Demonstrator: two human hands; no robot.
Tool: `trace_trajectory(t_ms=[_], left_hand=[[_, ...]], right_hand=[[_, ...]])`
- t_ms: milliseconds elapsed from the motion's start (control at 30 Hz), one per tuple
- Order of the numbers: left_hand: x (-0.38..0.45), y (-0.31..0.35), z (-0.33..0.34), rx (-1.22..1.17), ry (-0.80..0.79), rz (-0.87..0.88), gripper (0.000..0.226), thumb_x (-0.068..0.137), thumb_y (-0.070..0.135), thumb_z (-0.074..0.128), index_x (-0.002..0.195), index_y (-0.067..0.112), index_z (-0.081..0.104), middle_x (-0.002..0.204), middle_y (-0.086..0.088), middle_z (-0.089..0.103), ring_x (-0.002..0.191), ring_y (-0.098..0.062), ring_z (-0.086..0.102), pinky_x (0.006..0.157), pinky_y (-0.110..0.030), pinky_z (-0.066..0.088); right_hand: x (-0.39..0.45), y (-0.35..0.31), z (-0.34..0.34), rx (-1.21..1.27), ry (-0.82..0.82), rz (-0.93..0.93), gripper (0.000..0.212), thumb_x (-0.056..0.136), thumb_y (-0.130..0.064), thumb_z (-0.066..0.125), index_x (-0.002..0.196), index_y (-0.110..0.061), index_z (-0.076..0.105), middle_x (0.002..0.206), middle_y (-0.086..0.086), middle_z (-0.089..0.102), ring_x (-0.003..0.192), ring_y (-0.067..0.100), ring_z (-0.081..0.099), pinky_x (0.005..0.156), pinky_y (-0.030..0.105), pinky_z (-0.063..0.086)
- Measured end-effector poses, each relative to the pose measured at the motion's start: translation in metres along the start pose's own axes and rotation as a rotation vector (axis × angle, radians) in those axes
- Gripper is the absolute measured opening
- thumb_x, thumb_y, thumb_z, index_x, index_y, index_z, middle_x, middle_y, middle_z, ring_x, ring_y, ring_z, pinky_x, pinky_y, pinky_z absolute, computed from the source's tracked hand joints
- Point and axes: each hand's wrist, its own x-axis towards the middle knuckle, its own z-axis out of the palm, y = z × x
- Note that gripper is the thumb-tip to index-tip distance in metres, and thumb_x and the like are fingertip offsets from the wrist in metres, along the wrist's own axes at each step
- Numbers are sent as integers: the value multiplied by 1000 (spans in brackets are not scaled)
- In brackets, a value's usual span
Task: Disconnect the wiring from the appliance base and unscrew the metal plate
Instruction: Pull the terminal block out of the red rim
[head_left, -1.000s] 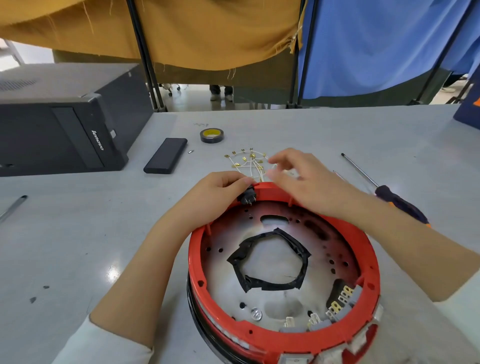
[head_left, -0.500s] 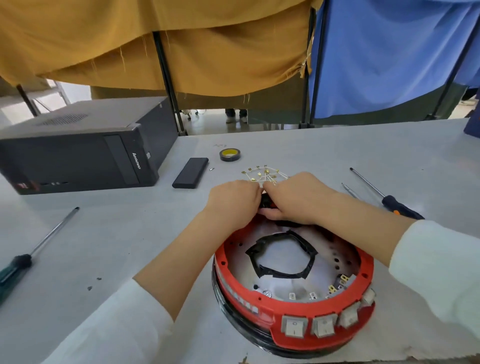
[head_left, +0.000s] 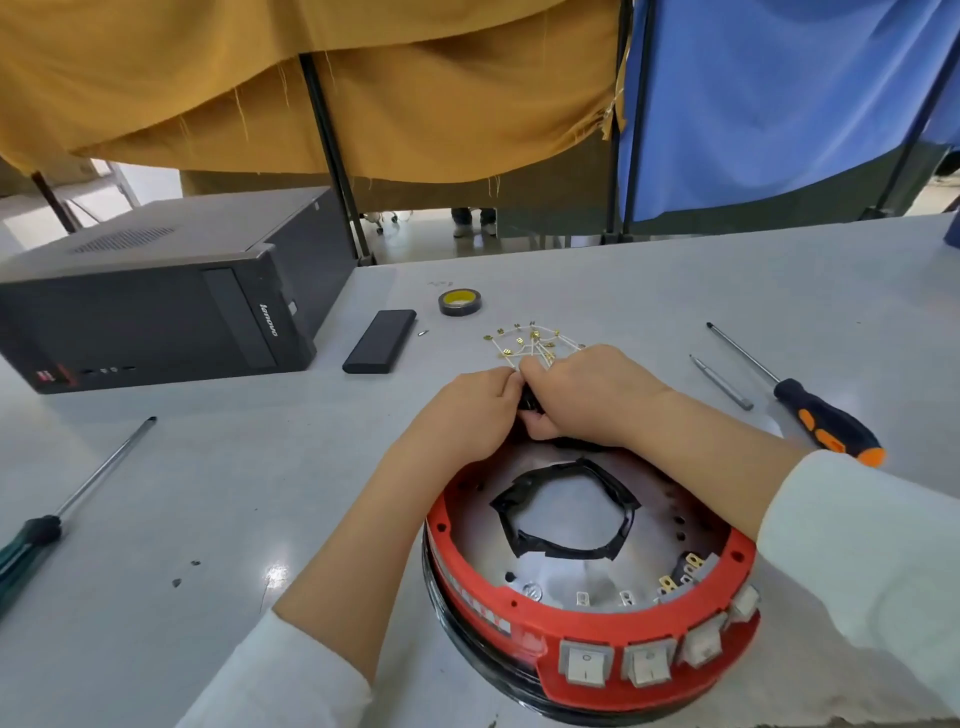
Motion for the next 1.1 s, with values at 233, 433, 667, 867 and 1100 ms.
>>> trace_trajectory(t_ms=[233, 433, 667, 867, 1100], left_hand=[[1, -1, 1, -18, 15, -16, 38, 101, 30, 28, 66, 22, 39, 80, -3, 54, 80, -23, 48, 66, -32, 31], [-8, 3, 3, 152, 34, 185, 41, 94, 53, 35, 125, 28, 48, 122, 3, 57, 108, -20, 54, 87, -35, 43], [-2, 5, 12, 580, 79, 262, 37, 97, 46, 32, 115, 14, 41, 113, -5, 53, 93, -29, 59, 63, -36, 38], [16, 9, 17, 765, 118, 196, 38, 96, 45, 36, 114, 12, 41, 107, -6, 60, 93, -31, 63, 57, -33, 31], [24, 6, 25, 841, 211, 211, 41, 98, 47, 28, 106, 11, 47, 100, -5, 64, 89, -31, 65, 55, -31, 32]], right_hand=[[2, 1, 4, -28, -14, 3, 42, 90, -49, 42, 103, -9, 48, 80, 9, 65, 60, 26, 40, 54, 29, 29], [-10, 29, -3, 552, -219, 283, 45, 62, -67, 59, 84, -30, 48, 73, -13, 53, 66, 8, 50, 55, 28, 35], [-4, 33, -3, 907, -317, 378, 14, 85, -29, 46, 83, -25, 60, 80, -7, 59, 72, 10, 55, 61, 29, 42], [0, 23, 0, 450, -250, 395, 38, 96, -37, 22, 66, -24, 41, 72, -8, 47, 71, 14, 47, 55, 29, 27], [-1, 18, 0, 327, -184, 352, 42, 98, -35, 20, 61, -24, 38, 67, -7, 44, 69, 19, 44, 58, 33, 28]])
